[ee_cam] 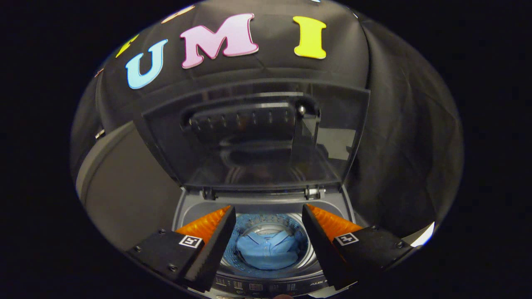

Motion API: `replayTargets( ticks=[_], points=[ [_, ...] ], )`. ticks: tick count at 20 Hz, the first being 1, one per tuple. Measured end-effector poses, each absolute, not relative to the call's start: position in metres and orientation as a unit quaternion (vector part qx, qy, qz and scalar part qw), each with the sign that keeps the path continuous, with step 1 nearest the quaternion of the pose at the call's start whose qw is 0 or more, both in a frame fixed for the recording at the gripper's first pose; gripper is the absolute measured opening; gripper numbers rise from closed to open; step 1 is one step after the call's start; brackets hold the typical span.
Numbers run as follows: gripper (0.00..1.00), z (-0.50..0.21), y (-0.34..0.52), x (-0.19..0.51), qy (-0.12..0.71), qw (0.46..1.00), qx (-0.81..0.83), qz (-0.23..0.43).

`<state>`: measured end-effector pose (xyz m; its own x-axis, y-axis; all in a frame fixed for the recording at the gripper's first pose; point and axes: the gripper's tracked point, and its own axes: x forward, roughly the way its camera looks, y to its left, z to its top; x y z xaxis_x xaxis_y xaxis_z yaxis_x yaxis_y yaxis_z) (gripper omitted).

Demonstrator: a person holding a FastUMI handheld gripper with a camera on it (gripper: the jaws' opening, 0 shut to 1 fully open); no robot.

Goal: Put the clothes into the washing machine and then close the washing machine lid.

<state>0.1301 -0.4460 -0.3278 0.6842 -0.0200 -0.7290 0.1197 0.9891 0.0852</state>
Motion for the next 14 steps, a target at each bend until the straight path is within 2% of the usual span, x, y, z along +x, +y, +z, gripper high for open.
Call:
replayTargets(
  ticks=[9,14],
  points=[
    [0.99,-0.187,-0.412,0.213,0.171,0.984,0.050,0.030],
    [0.98,-0.178,-0.424,0.282,0.149,0.988,0.027,0.018]
  ],
)
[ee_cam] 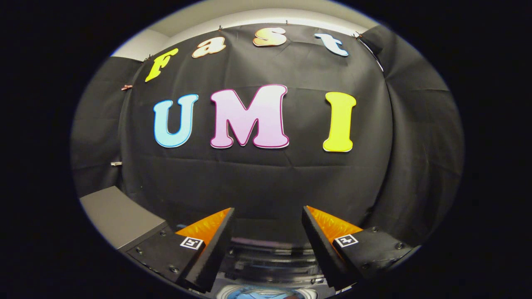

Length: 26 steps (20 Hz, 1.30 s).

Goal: Put the clothes into the washing machine and then close the washing machine lid.

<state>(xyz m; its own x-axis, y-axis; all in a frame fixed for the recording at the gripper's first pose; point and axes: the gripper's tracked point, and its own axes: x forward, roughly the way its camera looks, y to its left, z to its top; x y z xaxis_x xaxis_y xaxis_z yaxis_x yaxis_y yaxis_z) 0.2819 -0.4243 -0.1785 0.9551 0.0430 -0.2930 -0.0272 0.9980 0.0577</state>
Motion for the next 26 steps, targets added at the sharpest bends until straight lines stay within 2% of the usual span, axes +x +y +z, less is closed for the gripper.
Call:
replayTargets(
  ticks=[2,4,5,6,17,21,26],
  points=[
    [0.98,-0.201,-0.434,0.303,0.180,0.983,0.025,0.001],
    [0.98,-0.257,-0.441,0.294,0.280,0.960,0.026,-0.006],
    [0.99,-0.250,-0.444,0.310,0.231,0.971,0.058,-0.014],
    [0.98,-0.255,-0.440,0.296,0.254,0.966,0.046,-0.008],
    [1.00,-0.250,-0.438,0.290,0.230,0.973,0.036,0.009],
    [1.00,-0.249,-0.436,0.249,0.236,0.971,0.039,0.012],
    [1.00,-0.249,-0.432,0.239,0.240,0.970,0.041,0.018]
  ],
)
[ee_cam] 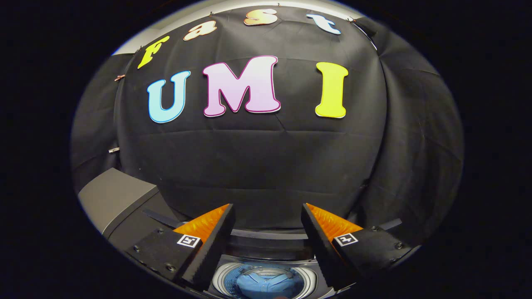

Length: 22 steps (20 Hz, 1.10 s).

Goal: Put the clothes into the washing machine and then close the washing machine lid.

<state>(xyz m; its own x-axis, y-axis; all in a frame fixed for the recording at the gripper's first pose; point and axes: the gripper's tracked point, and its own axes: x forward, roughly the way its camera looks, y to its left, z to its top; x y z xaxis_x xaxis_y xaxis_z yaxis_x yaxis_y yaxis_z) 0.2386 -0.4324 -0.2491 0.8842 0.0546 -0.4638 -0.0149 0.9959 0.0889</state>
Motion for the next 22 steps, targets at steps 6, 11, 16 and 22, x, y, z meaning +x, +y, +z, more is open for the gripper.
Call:
replayTargets(
  ticks=[6,11,16,22],
  points=[
    [1.00,-0.254,-0.429,0.208,0.231,0.972,0.039,0.013],
    [1.00,-0.270,-0.422,0.172,0.247,0.967,0.051,0.035],
    [0.99,-0.314,-0.420,0.129,0.326,0.944,0.036,0.042],
    [0.99,-0.324,-0.405,0.121,0.338,0.939,0.030,0.056]
  ],
)
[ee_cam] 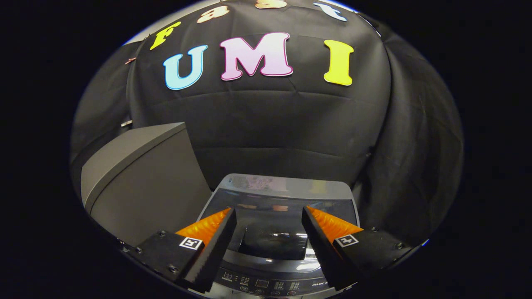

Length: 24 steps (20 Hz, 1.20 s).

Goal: Put the clothes into the washing machine and then close the washing machine lid.

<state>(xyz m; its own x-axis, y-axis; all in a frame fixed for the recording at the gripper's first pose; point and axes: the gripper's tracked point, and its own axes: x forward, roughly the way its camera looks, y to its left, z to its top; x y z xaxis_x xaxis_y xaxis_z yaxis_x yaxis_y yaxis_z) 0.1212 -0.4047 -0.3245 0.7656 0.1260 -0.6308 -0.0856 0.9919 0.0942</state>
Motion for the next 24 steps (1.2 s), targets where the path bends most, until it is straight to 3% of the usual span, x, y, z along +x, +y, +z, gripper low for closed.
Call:
replayTargets(
  ticks=[5,14,21,24],
  points=[
    [0.99,-0.305,-0.405,0.128,0.320,0.946,0.047,0.030],
    [0.99,-0.188,-0.357,0.126,0.207,0.976,0.065,0.017],
    [0.99,-0.052,-0.347,0.114,0.033,0.995,0.092,-0.006],
    [0.99,-0.029,-0.329,0.107,0.027,0.995,0.092,0.005]
  ],
)
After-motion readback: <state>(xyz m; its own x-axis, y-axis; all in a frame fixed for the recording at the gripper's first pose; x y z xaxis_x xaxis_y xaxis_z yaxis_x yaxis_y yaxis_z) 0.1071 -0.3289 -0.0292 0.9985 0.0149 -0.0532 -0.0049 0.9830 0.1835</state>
